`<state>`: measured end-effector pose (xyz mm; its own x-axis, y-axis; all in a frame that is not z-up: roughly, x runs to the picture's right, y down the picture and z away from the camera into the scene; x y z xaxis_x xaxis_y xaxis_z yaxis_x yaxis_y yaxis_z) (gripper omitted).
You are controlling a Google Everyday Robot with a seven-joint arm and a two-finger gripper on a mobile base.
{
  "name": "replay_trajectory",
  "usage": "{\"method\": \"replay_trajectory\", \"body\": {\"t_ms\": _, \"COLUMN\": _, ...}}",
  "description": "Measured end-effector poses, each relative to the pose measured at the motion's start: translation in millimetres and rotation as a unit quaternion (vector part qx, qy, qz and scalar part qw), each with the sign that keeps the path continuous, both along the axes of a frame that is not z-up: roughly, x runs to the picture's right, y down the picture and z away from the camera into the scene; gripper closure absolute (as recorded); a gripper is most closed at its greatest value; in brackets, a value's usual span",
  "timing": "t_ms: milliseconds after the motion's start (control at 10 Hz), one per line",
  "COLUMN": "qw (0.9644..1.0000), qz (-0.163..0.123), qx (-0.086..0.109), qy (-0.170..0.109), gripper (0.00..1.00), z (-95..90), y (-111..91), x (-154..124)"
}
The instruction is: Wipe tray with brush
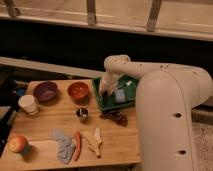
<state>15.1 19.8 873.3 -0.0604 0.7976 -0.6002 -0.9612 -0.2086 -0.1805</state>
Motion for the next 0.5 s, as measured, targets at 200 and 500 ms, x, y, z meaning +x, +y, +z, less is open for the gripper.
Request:
{"method": "replay_trajectory", "body": {"t_ms": 200, "qw": 0.9999, "qz": 0.008, "qx": 0.006, "qy": 0.013, "gripper": 1.0, "z": -0.6, "y": -17.1, "x": 15.3}}
{"method": "replay_trajectory", "body": {"t_ms": 500, "qw": 0.9994, "qz": 0.018, "qx": 0.028, "qy": 0.011, "gripper": 1.0, "z": -2.6, "y": -47.8, "x": 23.8}}
